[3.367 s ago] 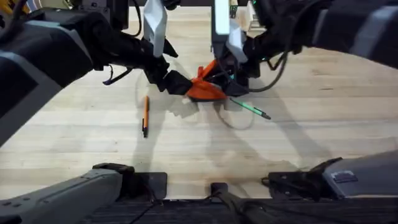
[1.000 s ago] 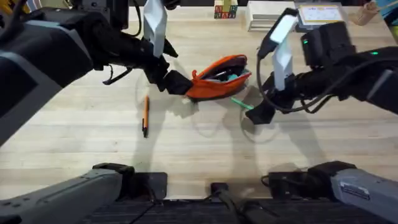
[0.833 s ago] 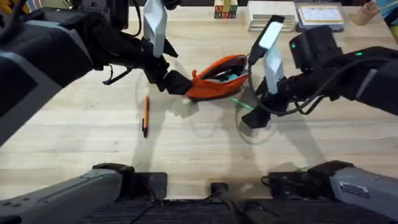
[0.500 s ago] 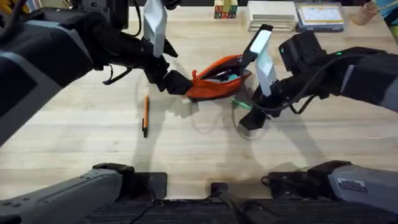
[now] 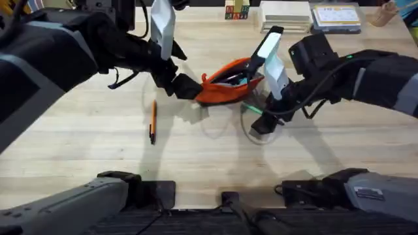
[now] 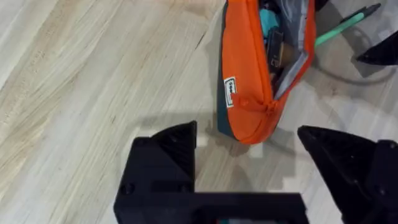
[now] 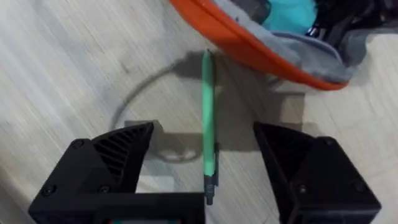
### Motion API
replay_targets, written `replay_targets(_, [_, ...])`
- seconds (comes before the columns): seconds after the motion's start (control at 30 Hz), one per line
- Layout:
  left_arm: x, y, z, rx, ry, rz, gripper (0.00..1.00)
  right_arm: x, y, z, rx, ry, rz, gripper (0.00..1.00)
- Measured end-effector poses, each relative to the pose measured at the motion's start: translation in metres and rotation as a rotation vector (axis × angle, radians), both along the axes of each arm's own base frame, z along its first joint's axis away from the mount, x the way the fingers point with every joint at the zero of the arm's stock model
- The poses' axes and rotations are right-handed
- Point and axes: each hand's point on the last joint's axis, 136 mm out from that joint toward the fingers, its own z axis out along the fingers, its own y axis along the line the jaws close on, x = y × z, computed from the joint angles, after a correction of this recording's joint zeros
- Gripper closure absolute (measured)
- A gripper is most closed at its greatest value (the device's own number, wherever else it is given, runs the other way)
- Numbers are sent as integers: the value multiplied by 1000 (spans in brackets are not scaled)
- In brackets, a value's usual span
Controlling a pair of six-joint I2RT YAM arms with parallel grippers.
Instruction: Unzip the bag, pick up the pens from the table one at a time and place them inside, then zip the bag closed.
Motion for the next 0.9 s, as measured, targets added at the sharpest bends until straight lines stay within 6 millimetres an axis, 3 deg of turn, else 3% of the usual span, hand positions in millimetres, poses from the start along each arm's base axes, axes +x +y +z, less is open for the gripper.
replay_targets(0.9, [0, 0, 0, 0, -1, 0, 7, 3, -7, -3, -42, -11, -11, 6])
